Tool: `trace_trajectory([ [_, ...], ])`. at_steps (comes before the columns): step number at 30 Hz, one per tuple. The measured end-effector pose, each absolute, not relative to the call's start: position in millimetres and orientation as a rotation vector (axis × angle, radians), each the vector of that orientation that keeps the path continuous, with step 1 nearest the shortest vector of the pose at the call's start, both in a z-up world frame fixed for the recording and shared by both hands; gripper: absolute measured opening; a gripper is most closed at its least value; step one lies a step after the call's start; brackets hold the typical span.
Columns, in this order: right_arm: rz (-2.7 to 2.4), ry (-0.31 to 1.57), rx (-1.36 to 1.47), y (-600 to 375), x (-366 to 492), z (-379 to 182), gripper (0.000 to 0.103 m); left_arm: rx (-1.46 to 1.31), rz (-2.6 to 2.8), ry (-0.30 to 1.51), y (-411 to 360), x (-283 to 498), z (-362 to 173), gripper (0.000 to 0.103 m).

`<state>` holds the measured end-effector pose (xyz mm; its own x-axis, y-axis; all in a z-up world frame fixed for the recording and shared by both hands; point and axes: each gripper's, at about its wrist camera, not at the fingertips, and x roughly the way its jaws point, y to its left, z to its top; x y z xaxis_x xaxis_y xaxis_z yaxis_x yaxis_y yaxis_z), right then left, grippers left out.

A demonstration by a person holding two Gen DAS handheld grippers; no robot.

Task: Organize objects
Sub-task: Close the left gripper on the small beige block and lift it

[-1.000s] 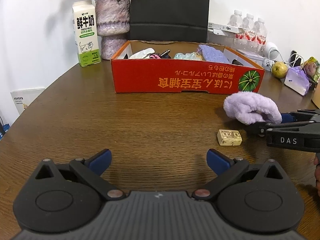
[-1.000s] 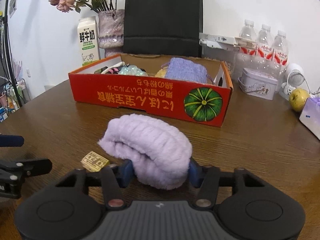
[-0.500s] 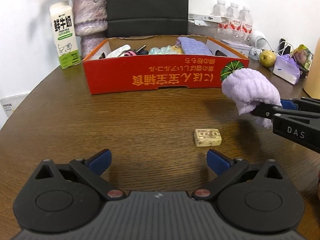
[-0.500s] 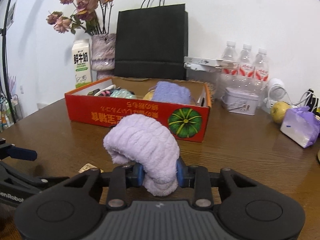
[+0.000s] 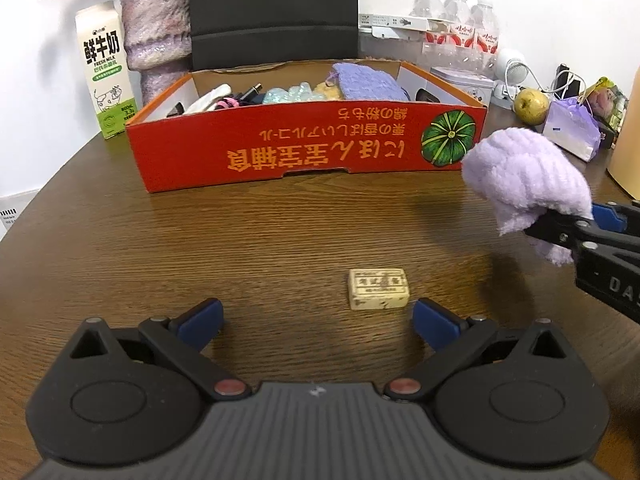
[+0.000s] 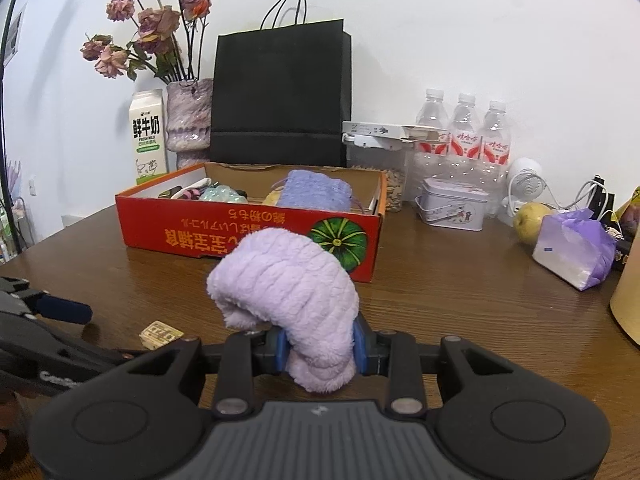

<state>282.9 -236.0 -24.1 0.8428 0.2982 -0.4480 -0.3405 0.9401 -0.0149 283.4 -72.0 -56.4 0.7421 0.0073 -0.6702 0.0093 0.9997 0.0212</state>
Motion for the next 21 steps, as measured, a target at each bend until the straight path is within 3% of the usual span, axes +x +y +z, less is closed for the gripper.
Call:
trace_trajectory([
  [19, 0.300, 0.424, -0.061, -256.6, 275.1, -18.8, 0.031, -0.036, 0.130, 0.723, -88.0, 306.6, -58.5, 0.103],
  [21, 0.301, 0.425, -0.063, -255.3, 274.9, -18.9, 0.031, -0.036, 0.125, 0.721, -87.3, 305.3, -57.3, 0.097],
])
